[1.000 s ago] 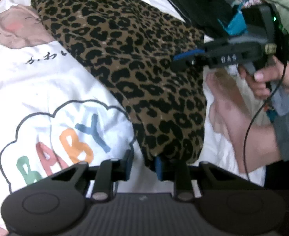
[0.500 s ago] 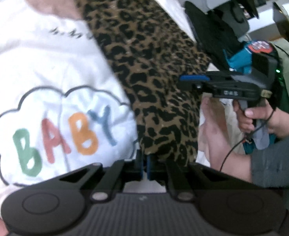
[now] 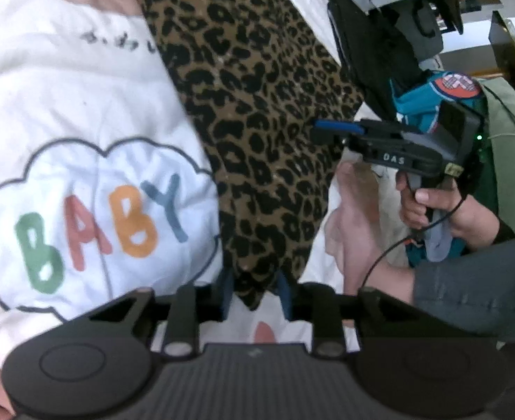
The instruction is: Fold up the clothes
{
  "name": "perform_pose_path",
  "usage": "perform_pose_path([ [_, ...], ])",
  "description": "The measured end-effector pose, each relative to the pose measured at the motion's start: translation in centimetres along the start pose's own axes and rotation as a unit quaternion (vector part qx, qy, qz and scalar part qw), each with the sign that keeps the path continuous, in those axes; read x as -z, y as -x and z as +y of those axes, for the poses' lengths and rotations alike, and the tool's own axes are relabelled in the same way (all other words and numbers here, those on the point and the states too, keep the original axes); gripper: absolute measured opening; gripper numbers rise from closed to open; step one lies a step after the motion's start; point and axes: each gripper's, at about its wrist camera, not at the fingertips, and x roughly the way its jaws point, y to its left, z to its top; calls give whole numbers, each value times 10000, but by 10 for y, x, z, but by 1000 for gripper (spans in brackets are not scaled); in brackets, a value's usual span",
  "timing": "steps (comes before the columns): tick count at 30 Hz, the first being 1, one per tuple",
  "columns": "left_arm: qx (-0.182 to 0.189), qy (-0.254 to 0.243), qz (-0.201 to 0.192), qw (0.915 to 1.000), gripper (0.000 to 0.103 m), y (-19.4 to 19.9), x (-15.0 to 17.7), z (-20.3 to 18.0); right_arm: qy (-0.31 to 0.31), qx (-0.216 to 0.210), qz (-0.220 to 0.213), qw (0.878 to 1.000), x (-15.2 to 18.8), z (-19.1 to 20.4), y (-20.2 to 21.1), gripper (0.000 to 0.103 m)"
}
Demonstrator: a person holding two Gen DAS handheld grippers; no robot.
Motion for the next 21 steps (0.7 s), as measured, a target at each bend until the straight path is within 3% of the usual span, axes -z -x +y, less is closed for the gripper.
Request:
perform_pose_path([
  [3,44,-90,461,9989,30,-8,7,-1,5,24,-2,10000,1,-2,1,34],
  [6,-16,-131,599,9981,30,-16,13,-3,17,37,-5,10000,1,-4,2,34],
  [11,-35,124,157,9998,31,-19,7,2,3,42,-22,10000,3,-6,2,34],
  [21,366,518,-211,9978,35,-31,11,12,-92,163,-117,9998,1,-15,7,34],
])
